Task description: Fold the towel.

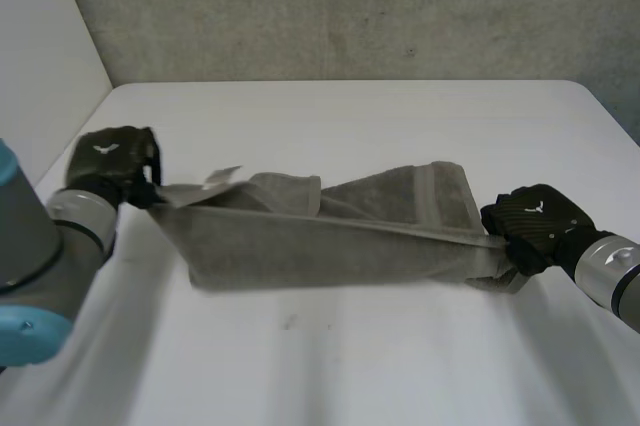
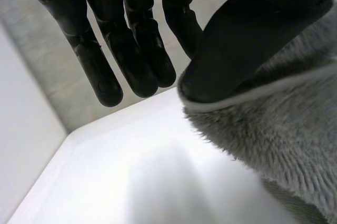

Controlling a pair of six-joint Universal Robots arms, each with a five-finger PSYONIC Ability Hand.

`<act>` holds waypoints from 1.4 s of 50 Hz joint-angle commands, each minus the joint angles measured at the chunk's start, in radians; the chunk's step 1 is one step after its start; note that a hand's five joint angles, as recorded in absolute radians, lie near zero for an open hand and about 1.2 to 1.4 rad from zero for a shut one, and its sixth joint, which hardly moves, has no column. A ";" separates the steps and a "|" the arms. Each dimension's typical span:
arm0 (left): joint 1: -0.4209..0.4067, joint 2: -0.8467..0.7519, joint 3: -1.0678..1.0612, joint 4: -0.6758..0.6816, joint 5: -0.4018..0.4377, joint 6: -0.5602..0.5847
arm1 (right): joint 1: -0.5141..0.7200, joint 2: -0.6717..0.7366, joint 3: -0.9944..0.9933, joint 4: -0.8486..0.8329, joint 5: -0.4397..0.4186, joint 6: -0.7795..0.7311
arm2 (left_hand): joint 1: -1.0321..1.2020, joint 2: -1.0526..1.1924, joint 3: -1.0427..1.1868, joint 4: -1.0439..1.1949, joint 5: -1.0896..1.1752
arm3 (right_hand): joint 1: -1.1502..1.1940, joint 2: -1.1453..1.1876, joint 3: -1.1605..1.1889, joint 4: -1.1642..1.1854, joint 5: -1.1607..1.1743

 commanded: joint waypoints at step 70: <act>0.059 -0.334 0.258 -0.168 0.450 0.179 | 0.092 -0.420 -0.149 -0.010 -0.086 0.229 | -0.590 -0.613 -0.612 -0.613 -0.602 | 0.065 0.082 0.075 0.046 0.062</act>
